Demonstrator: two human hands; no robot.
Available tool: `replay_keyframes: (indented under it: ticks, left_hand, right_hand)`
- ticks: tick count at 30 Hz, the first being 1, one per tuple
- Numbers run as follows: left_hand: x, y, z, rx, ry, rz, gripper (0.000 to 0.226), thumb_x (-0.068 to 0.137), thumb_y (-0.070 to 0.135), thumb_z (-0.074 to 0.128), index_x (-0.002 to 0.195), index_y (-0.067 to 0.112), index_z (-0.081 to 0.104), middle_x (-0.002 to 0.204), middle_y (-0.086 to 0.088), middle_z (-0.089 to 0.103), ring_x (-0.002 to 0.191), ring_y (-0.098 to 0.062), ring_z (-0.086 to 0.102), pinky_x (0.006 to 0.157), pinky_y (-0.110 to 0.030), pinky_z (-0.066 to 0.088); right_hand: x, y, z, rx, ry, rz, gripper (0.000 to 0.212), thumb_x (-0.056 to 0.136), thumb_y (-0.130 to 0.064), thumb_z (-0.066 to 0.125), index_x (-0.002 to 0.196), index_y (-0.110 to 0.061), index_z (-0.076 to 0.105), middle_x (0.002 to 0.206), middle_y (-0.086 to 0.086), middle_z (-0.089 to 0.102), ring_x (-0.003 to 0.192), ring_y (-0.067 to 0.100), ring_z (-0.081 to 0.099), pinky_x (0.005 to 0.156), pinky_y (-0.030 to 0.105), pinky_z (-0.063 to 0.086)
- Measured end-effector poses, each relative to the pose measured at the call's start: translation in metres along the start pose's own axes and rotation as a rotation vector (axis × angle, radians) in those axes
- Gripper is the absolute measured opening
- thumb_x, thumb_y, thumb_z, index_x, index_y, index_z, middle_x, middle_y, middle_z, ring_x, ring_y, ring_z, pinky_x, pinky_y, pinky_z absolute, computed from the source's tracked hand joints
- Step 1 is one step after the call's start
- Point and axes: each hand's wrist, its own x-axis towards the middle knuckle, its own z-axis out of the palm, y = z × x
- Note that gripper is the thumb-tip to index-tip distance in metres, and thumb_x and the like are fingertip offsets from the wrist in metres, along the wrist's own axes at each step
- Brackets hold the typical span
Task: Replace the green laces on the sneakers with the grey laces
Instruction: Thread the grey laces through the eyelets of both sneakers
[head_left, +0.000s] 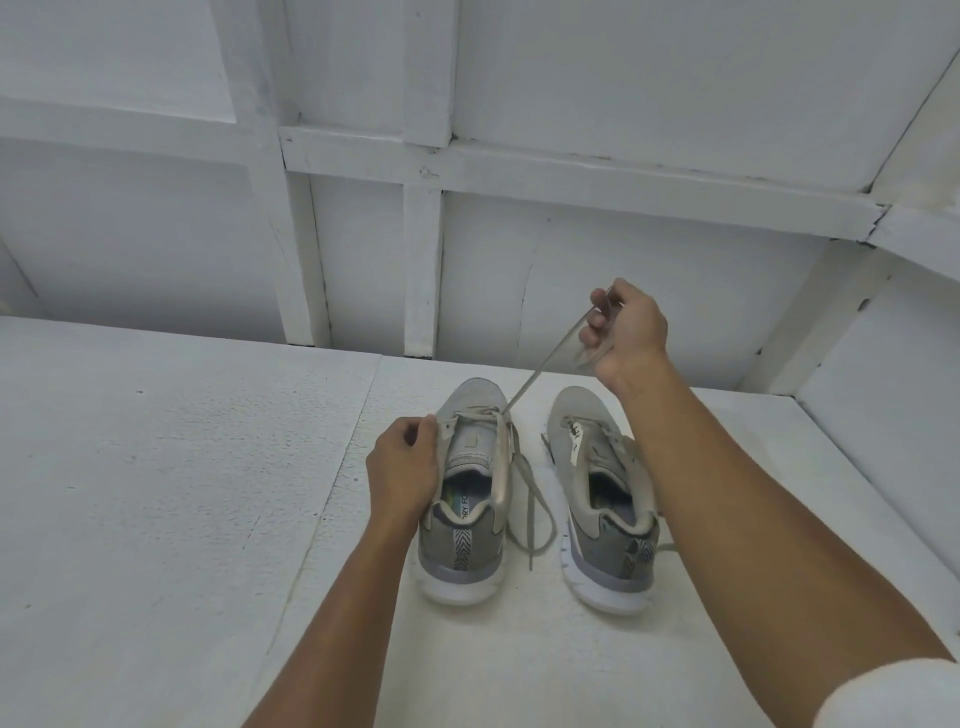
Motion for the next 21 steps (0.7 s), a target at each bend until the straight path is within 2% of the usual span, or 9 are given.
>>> replay_keyframes:
  ticks: [2,4,7,10,13,15,17,19,21]
  left_hand:
    - [-0.002,0.004,-0.001,0.006,0.0,-0.002,0.022,0.096,0.034,0.052,0.095,0.018,0.066,0.091,0.006,0.066,0.09,-0.015,0.06,0.074,-0.028,0.04]
    - [0.0,0.011,-0.001,0.033,-0.009,0.006,0.018,0.093,0.03,0.054,0.096,0.018,0.067,0.093,0.006,0.067,0.093,-0.015,0.06,0.076,-0.026,0.039]
    - [0.011,0.029,0.002,0.163,-0.068,0.102,0.017,0.089,0.024,0.055,0.096,0.02,0.07,0.1,0.006,0.068,0.095,-0.013,0.059,0.08,-0.025,0.04]
    - [0.035,0.054,0.021,0.421,-0.321,0.241,0.026,0.092,0.02,0.051,0.107,0.02,0.072,0.114,0.001,0.067,0.104,-0.017,0.059,0.09,-0.026,0.045]
    - [0.057,0.077,0.045,0.824,-0.62,0.372,0.032,0.095,0.023,0.043,0.114,0.023,0.069,0.127,-0.002,0.062,0.116,-0.025,0.055,0.101,-0.037,0.044]
    - [0.062,0.087,0.058,1.116,-0.757,0.439,0.028,0.095,0.024,0.04,0.1,0.02,0.067,0.117,-0.007,0.064,0.101,-0.026,0.057,0.09,-0.035,0.046]
    - [0.062,0.093,0.067,1.299,-0.835,0.452,0.018,0.092,0.025,0.045,0.082,0.017,0.059,0.099,-0.007,0.062,0.084,-0.024,0.053,0.078,-0.034,0.046]
    - [0.061,0.097,0.071,1.375,-0.891,0.429,0.017,0.089,0.028,0.054,0.093,0.016,0.065,0.096,-0.004,0.059,0.087,-0.024,0.056,0.082,-0.035,0.048]
    - [0.06,0.098,0.07,1.401,-0.895,0.442,0.026,0.087,0.03,0.061,0.106,0.014,0.067,0.098,-0.002,0.06,0.095,-0.024,0.059,0.087,-0.036,0.05]
  right_hand:
    - [-0.001,0.002,0.002,-0.107,-0.023,-0.042,0.016,0.089,-0.01,0.046,0.075,-0.017,0.044,0.069,0.002,0.056,0.046,0.011,0.035,0.041,0.021,0.023]
    - [-0.006,0.001,0.004,-0.315,-0.072,-0.116,0.014,0.09,-0.015,0.049,0.076,-0.018,0.047,0.067,-0.001,0.058,0.05,0.011,0.038,0.044,0.022,0.025]
    - [-0.017,0.002,0.007,-0.545,-0.132,-0.219,0.02,0.091,-0.019,0.051,0.071,-0.019,0.047,0.061,-0.005,0.055,0.061,0.014,0.044,0.053,0.026,0.03]
    - [-0.033,0.011,0.007,-0.509,-0.167,-0.202,0.025,0.091,-0.019,0.05,0.066,-0.02,0.044,0.054,-0.006,0.048,0.06,0.014,0.042,0.059,0.03,0.032]
    - [-0.051,0.024,0.005,-0.33,-0.184,-0.086,0.027,0.091,-0.016,0.047,0.064,-0.016,0.042,0.049,-0.003,0.042,0.057,0.017,0.042,0.058,0.031,0.035]
    - [-0.061,0.033,0.001,-0.392,-0.164,-0.116,0.022,0.089,-0.012,0.044,0.067,-0.013,0.044,0.052,0.001,0.045,0.061,0.021,0.045,0.061,0.035,0.04]
    - [-0.07,0.039,-0.007,-0.586,-0.154,-0.189,0.017,0.086,-0.012,0.04,0.071,-0.012,0.046,0.056,0.002,0.051,0.066,0.023,0.053,0.068,0.043,0.047]
    - [-0.08,0.041,-0.013,-0.741,-0.167,-0.178,0.014,0.083,-0.016,0.038,0.074,-0.012,0.048,0.058,0.0,0.057,0.072,0.025,0.061,0.08,0.049,0.051]
    - [-0.086,0.038,-0.018,-0.857,-0.206,-0.111,0.015,0.08,-0.016,0.039,0.077,-0.012,0.053,0.062,-0.004,0.066,0.085,0.029,0.065,0.088,0.052,0.052]
